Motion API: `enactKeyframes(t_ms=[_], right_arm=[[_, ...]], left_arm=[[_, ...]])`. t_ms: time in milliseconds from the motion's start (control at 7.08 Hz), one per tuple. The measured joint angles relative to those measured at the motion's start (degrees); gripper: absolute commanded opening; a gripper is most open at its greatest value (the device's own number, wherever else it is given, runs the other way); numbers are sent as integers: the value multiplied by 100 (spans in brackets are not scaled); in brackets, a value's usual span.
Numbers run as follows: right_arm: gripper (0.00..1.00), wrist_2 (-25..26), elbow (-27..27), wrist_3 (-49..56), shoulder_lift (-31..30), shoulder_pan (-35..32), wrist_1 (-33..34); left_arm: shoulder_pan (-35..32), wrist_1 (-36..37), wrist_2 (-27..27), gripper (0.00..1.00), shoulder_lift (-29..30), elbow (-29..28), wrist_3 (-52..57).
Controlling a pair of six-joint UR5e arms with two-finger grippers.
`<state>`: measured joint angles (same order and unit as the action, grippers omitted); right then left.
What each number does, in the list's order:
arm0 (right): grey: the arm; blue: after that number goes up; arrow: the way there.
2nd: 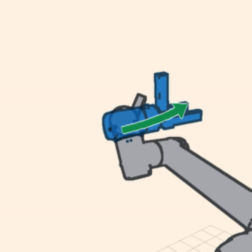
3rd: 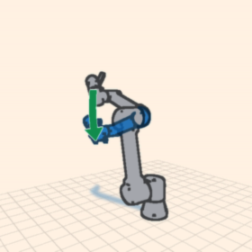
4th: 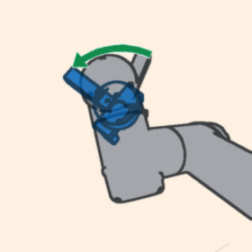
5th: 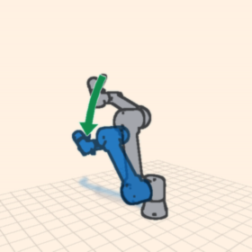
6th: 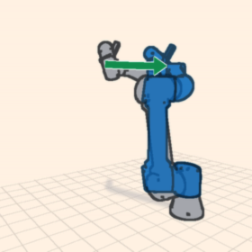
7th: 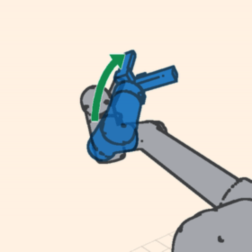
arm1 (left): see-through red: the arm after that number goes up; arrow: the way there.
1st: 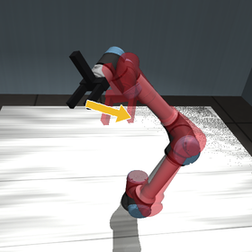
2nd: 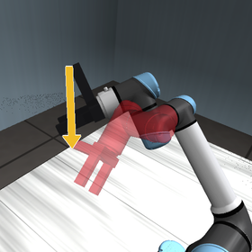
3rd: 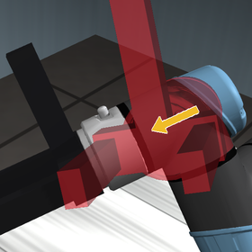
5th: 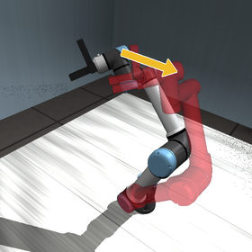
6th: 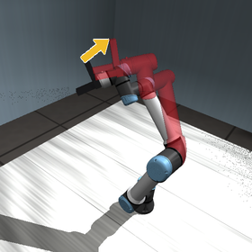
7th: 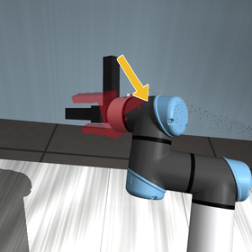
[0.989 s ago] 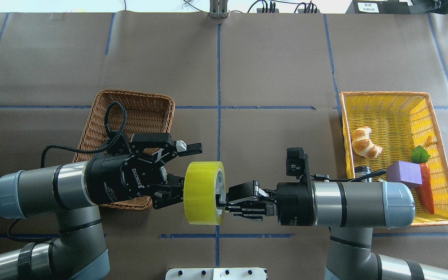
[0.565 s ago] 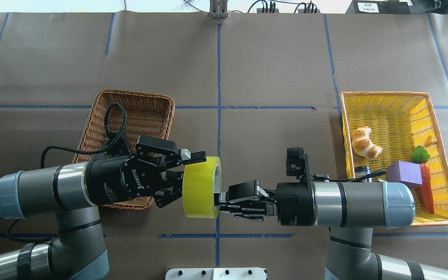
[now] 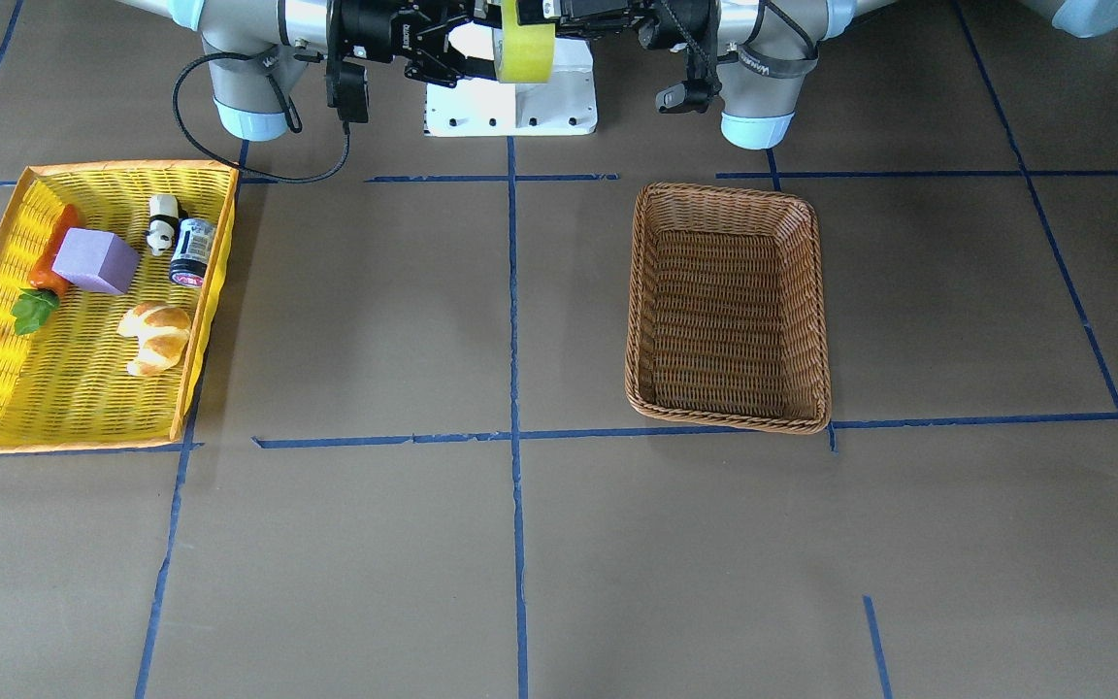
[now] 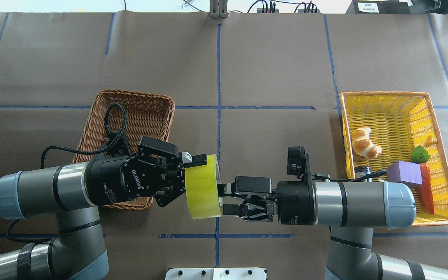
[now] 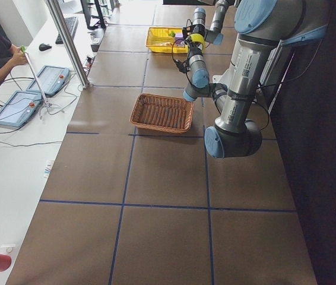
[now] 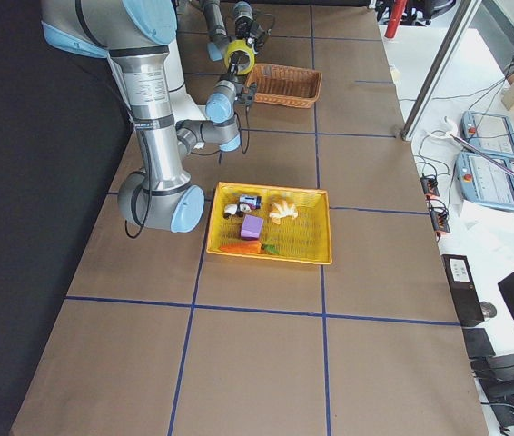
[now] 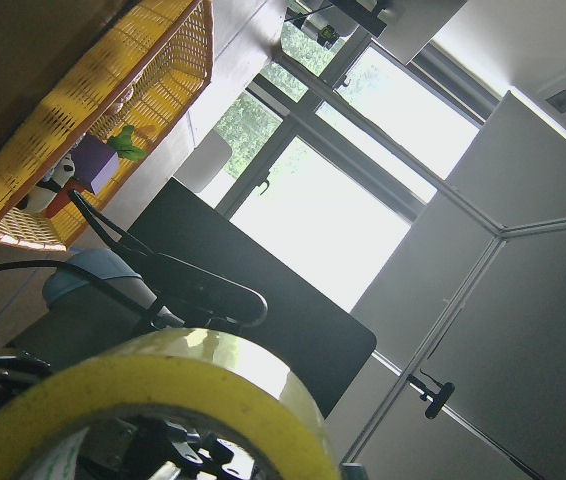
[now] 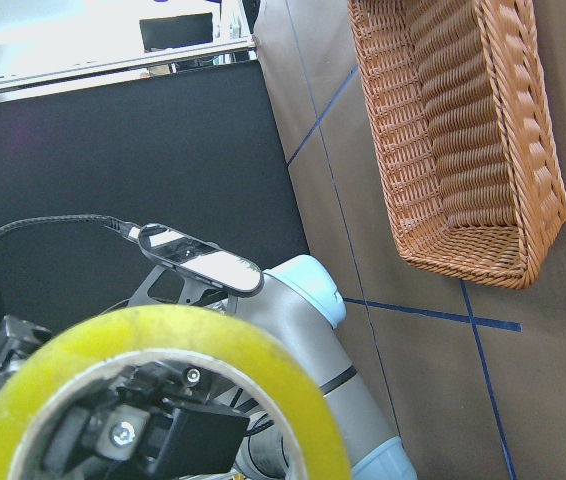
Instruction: Move tape to another basket
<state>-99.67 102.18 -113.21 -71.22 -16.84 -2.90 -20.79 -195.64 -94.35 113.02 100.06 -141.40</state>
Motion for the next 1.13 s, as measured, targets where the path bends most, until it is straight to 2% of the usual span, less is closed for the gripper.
enactKeyframes(t_ms=[141,706,989,1130], right_arm=[[100,6,2,-1,-6,-2,0],[100,-7,-4,8,-175,-90,-317],[100,-83,12,183,-264,-475,-31],[100,-142,62,556,-274,-724,466]], left_arm=[[-11,-7,-10,9,-16,31,4],[-386,-88,-211,8,-614,443,31],[-1101,274,-963,5,-759,423,104],[-1379,705,-1372,5,-763,442,379]])
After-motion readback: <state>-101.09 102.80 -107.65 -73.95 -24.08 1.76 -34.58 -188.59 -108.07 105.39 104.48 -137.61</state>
